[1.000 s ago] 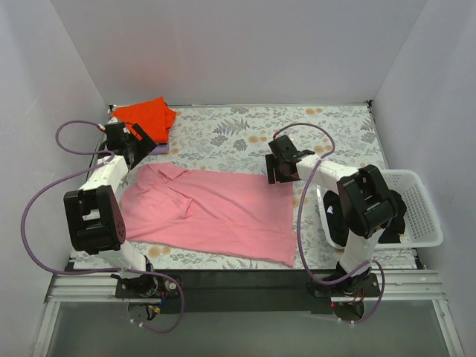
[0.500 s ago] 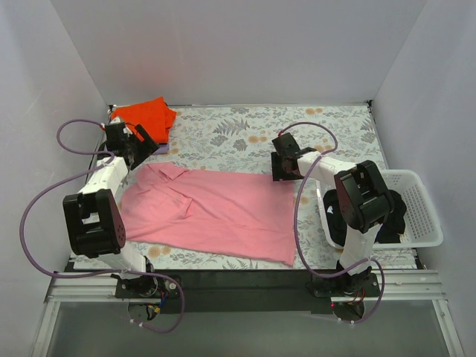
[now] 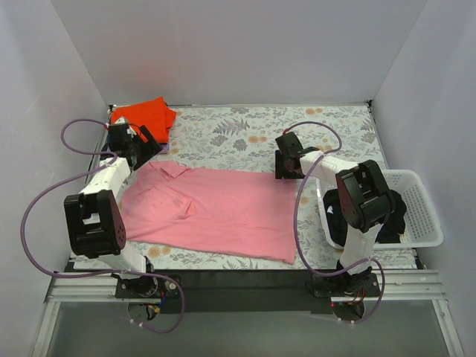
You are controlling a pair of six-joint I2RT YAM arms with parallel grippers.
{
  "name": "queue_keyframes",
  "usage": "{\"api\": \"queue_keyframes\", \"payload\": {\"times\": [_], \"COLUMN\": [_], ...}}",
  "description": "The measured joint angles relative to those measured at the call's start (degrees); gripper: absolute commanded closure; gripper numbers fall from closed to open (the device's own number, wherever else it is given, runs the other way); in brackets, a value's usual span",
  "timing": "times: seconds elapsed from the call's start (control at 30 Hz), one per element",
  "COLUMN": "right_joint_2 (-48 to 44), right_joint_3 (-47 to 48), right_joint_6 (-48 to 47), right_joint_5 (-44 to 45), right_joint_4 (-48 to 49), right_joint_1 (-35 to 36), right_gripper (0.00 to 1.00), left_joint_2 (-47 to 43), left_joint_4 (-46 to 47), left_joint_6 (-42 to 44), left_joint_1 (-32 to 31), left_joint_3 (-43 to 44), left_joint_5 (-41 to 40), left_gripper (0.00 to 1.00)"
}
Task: Fold and stack the t-shirts
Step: Fold the tshirt
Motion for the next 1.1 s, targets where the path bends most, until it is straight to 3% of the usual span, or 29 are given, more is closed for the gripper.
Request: {"api": "queue_keyframes", "payload": {"times": [0.23, 0.53, 1.1], "right_joint_2": [-1.9, -2.1, -1.8], "right_joint_3": [-0.3, -0.2, -0.1], "right_joint_6": [0.8, 1.0, 1.6], "right_joint_5": [0.7, 1.5, -1.6], "right_joint_4": [-0.3, -1.0, -1.6], "right_joint_1": [-0.5, -3.1, -3.8], "right_gripper": [0.32, 0.43, 0.50], "left_joint_2": [-0.2, -0.3, -0.9], "left_joint_4": [0.0, 0.0, -0.1], "left_joint_6": [0.6, 1.0, 1.5], "left_joint_1": [-1.8, -3.1, -4.4], "left_joint_3": [0.0, 0.0, 0.0], "left_joint_5": [-0.2, -0.3, -1.0], "left_gripper": [0.23, 0.23, 0.23]}}
